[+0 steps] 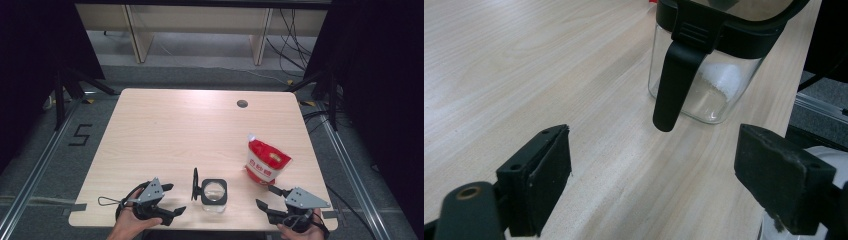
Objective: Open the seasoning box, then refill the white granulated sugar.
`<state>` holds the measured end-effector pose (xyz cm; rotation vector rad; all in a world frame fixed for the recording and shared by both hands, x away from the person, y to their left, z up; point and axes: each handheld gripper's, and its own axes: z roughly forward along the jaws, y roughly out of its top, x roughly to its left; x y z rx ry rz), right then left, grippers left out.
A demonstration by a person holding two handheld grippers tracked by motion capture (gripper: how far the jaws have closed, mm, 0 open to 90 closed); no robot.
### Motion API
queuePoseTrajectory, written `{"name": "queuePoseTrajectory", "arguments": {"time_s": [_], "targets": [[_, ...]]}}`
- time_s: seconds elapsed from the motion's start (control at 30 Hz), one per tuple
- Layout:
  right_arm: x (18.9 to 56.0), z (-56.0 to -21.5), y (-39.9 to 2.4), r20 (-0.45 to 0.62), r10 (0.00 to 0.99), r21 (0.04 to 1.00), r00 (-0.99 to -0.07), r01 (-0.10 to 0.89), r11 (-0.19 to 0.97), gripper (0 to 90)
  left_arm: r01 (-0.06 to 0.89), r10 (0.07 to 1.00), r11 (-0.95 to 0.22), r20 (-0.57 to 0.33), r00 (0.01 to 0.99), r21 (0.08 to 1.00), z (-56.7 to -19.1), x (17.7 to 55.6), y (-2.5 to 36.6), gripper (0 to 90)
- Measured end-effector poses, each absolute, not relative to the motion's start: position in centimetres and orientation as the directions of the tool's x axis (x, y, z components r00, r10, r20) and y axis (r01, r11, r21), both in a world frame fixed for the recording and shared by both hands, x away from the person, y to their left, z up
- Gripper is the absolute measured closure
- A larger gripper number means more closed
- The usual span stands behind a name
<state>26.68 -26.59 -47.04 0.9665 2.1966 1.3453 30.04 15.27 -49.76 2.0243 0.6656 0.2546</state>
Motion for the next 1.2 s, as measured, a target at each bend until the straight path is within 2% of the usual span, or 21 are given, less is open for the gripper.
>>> {"name": "queuePoseTrajectory", "arguments": {"time_s": [0.13, 0.23, 0.43, 0.47, 0.53, 0.73, 0.8, 0.83, 0.87, 0.9, 0.97, 1.03, 1.07, 1.2], "targets": [[26.9, -47.6, -27.6, 0.027, 0.733, 0.883, -0.68, 0.36, 0.301, 37.7, 0.33, 0.547, -0.394, -0.07, 0.834, 0.858, -49.9, 30.2, 15.3, 15.0], [27.0, -47.7, -28.1, 0.023, 0.749, 0.882, -0.662, 0.366, 0.296, 36.2, 0.355, 0.561, -0.391, -0.086, 0.823, 0.849, -49.8, 29.9, 15.3, 15.1], [27.5, -48.1, -29.0, 0.034, 0.799, 0.885, -0.6, 0.39, 0.255, 26.2, 0.355, 0.566, -0.393, -0.081, 0.82, 0.848, -49.7, 30.1, 15.4, 15.1], [27.5, -48.2, -29.0, 0.061, 0.811, 0.877, -0.582, 0.419, 0.234, 22.9, 0.347, 0.566, -0.393, -0.074, 0.821, 0.852, -49.7, 30.1, 15.4, 15.1], [28.2, -48.6, -29.4, 0.042, 0.817, 0.879, -0.575, 0.409, 0.243, 14.6, 0.343, 0.567, -0.387, -0.072, 0.821, 0.856, -49.7, 30.0, 15.3, 15.1], [29.0, -48.9, -29.8, 0.019, 0.82, 0.892, -0.572, 0.381, 0.245, 15.7, 0.342, 0.557, -0.389, -0.077, 0.827, 0.855, -49.6, 29.9, 15.0, 15.4], [29.1, -49.1, -29.7, 0.068, 0.834, 0.892, -0.547, 0.408, 0.195, 16.0, 0.347, 0.557, -0.388, -0.082, 0.827, 0.854, -49.7, 29.9, 14.9, 15.4], [29.6, -49.2, -29.8, 0.049, 0.826, 0.897, -0.562, 0.389, 0.212, 16.0, 0.34, 0.551, -0.396, -0.076, 0.831, 0.853, -49.7, 29.9, 15.0, 15.4], [29.5, -49.2, -29.7, 0.066, 0.842, 0.893, -0.535, 0.408, 0.189, 15.8, 0.325, 0.544, -0.412, -0.056, 0.837, 0.851, -49.7, 30.0, 15.1, 15.4], [29.7, -49.3, -29.6, 0.079, 0.847, 0.893, -0.525, 0.415, 0.174, 15.7, 0.347, 0.561, -0.393, -0.077, 0.824, 0.851, -49.8, 29.8, 15.0, 15.4], [30.3, -49.3, -29.8, 0.05, 0.837, 0.909, -0.545, 0.371, 0.188, 15.7, 0.332, 0.547, -0.426, -0.053, 0.836, 0.842, -49.7, 30.1, 15.2, 15.4], [30.7, -49.3, -29.7, 0.055, 0.833, 0.918, -0.551, 0.355, 0.175, 15.9, 0.355, 0.563, -0.393, -0.084, 0.822, 0.848, -49.9, 30.0, 15.0, 15.4], [30.8, -49.3, -29.6, 0.044, 0.837, 0.92, -0.546, 0.348, 0.179, 16.0, 0.334, 0.551, -0.418, -0.058, 0.833, 0.845, -49.8, 30.2, 15.1, 15.4], [31.6, -49.3, -29.3, 0.035, 0.824, 0.929, -0.566, 0.323, 0.183, 16.0, 0.356, 0.567, -0.411, -0.071, 0.821, 0.839, -49.9, 30.1, 15.0, 15.7]]}}
